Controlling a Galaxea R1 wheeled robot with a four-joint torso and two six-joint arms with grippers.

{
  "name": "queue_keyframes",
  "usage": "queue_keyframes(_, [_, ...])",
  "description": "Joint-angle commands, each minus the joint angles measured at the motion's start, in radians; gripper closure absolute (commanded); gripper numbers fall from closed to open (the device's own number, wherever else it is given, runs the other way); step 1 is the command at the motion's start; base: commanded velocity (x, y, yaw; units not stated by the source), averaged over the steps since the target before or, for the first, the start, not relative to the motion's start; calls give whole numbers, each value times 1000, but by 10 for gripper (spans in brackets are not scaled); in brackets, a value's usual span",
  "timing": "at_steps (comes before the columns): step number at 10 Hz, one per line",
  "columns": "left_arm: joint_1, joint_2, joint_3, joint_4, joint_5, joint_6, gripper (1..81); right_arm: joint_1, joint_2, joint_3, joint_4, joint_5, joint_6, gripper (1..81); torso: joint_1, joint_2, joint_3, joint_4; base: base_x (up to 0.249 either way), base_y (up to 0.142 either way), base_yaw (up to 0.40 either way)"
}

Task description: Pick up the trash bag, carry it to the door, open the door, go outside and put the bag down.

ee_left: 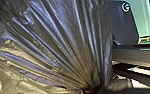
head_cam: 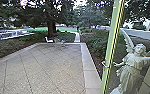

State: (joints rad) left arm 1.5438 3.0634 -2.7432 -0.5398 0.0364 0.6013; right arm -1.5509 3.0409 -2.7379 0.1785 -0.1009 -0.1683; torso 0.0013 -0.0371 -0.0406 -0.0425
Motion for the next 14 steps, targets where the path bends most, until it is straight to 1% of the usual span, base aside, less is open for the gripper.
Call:
queue_keyframes(1, [-47,2,3,-2,73,5,811,47,-3,1,2,-66,-2,10,0,0,0,0,75,0,0])
queue_keyframes(11, [-46,2,5,-2,73,5,811,45,-5,0,2,-65,-2,10,0,0,0,0,77,0,0])
queue_keyframes(14, [-46,2,5,-9,73,3,811,48,-5,0,2,-65,-2,10,0,0,0,0,93,0,0])
